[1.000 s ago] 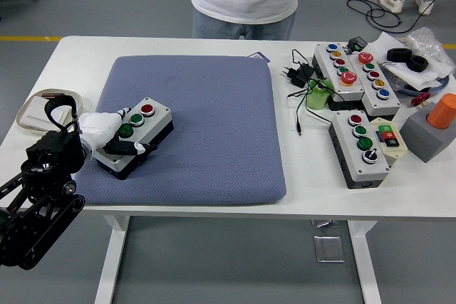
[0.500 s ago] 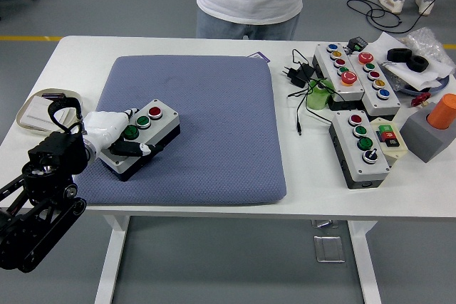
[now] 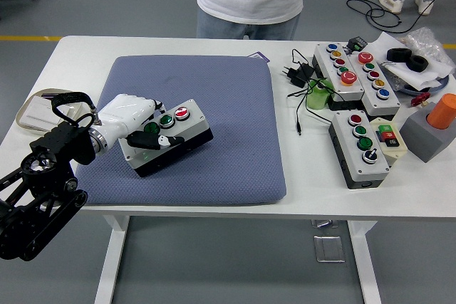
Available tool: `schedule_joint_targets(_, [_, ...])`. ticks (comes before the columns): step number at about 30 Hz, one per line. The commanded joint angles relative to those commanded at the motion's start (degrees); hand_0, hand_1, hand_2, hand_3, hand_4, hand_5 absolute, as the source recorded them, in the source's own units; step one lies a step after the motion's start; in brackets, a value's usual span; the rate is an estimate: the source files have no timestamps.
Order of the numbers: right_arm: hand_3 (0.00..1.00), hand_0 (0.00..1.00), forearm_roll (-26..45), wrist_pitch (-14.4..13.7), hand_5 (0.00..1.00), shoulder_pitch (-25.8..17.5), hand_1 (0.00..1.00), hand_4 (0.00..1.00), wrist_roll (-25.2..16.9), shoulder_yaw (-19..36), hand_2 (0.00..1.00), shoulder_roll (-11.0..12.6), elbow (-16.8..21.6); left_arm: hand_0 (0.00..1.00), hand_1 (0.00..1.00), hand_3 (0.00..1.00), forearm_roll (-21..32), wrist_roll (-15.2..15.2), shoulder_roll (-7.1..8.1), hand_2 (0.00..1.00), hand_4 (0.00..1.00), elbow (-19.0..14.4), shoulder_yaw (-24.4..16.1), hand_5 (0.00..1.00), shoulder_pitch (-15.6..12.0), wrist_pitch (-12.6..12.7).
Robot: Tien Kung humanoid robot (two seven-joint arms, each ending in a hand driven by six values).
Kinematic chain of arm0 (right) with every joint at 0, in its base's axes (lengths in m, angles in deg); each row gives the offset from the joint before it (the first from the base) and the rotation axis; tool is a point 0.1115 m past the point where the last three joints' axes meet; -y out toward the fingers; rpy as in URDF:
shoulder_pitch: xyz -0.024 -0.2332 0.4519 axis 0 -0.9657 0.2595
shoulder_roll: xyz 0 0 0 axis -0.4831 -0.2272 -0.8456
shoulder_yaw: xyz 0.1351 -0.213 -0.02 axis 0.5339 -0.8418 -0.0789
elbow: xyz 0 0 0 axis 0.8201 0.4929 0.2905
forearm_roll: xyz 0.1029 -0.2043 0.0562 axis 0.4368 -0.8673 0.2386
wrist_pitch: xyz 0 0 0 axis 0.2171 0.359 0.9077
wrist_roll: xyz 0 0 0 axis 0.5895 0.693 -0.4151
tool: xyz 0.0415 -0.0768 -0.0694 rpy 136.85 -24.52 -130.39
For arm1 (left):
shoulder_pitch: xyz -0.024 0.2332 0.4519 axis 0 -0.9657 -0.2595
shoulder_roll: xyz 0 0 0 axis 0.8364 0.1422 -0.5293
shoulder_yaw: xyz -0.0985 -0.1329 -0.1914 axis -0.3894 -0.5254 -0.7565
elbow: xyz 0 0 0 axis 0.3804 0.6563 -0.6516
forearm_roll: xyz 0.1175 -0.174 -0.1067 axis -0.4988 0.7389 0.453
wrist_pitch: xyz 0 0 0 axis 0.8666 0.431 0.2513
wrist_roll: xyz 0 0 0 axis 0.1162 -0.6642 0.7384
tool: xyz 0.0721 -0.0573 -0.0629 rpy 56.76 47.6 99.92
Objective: Pick up the button,place it on the desk,press the button,press the button
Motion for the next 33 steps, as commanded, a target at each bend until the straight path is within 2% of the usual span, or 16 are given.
schedule_joint_targets(3, [0.604, 0.710, -0.3, -0.1, 0.098, 0.1, 0.664, 0.317, 0.0, 0.3, 0.696, 0.0, 0.0, 0.335, 0.352, 0.420, -0.5, 2.3, 0.19, 0.300, 0.710, 0.4, 1.1, 0.092, 0.5, 1.4])
schedule_joint_targets(4, [0.605, 0.709, -0.4, -0.1, 0.096, 0.2, 0.663, 0.317, 0.0, 0.3, 0.696, 0.0, 0.0, 0.341, 0.346, 0.414, -0.5, 2.9, 0.22, 0.295, 0.718, 0.4, 1.4, 0.055, 0.6, 1.8])
schedule_joint_targets(9, [0.605, 0.709, -0.2, -0.1, 0.096, 0.2, 0.663, 0.317, -0.1, 0.1, 0.696, 0.0, 0.0, 0.341, 0.346, 0.414, -0.5, 7.6, 0.70, 0.295, 0.718, 0.9, 5.0, 0.055, 2.7, 5.7])
schedule_joint_targets(16, [0.604, 0.708, -0.3, -0.1, 0.092, 0.2, 0.660, 0.317, -0.1, 0.0, 0.695, 0.0, 0.0, 0.344, 0.340, 0.403, -0.5, 11.4, 1.06, 0.290, 0.714, 3.3, 10.4, 0.009, 5.9, 8.2])
schedule_joint_targets(26, [0.604, 0.708, 0.2, -0.1, 0.092, 0.9, 0.660, 0.317, -0.1, -0.5, 0.695, 0.0, 0.0, 0.351, 0.340, 0.402, -0.5, 14.8, 1.43, 0.290, 0.713, 7.5, 17.9, 0.002, 12.4, 10.9])
schedule_joint_targets(33, [0.603, 0.707, -0.3, -0.1, 0.090, 1.1, 0.660, 0.318, 0.0, -0.8, 0.695, 0.1, 0.0, 0.352, 0.337, 0.396, -0.5, 15.8, 0.92, 0.285, 0.708, 11.2, 21.7, 0.002, 15.3, 12.8])
